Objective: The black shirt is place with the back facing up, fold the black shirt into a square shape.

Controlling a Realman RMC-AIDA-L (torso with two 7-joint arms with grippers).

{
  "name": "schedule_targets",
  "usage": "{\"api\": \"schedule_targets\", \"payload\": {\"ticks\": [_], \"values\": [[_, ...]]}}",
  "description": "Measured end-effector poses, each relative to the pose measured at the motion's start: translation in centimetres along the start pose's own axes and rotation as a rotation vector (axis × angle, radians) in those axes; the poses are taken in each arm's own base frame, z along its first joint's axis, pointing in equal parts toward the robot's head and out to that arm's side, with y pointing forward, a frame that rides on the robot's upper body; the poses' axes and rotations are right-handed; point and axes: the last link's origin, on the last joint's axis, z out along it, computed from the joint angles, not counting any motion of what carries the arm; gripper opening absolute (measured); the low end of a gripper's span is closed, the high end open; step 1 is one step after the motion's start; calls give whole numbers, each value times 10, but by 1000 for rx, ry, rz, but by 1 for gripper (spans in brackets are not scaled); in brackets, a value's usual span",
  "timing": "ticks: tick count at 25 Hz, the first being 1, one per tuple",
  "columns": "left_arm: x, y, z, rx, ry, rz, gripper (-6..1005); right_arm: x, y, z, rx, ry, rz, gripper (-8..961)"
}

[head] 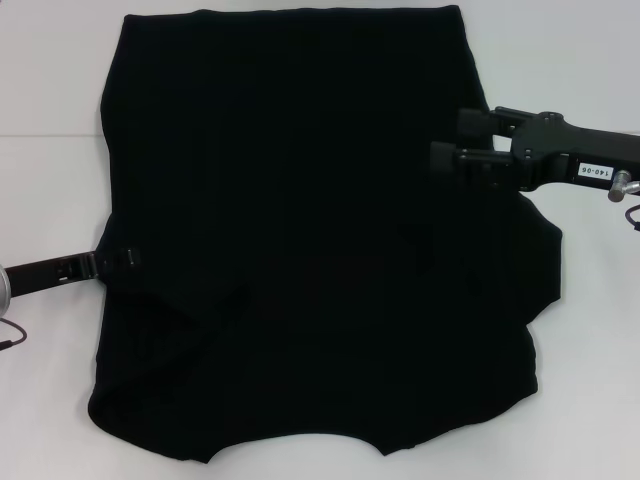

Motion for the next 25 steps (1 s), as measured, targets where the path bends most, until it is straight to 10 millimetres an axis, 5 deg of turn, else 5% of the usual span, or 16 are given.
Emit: {"api": "schedule_targets", "payload": {"ticks": [14,25], "values": [[1,0,2,16,-13,28,541,0,1,1,-2,-5,1,789],[9,1,2,18,-2,42,95,-1,0,0,3,-14,4,786]]}}
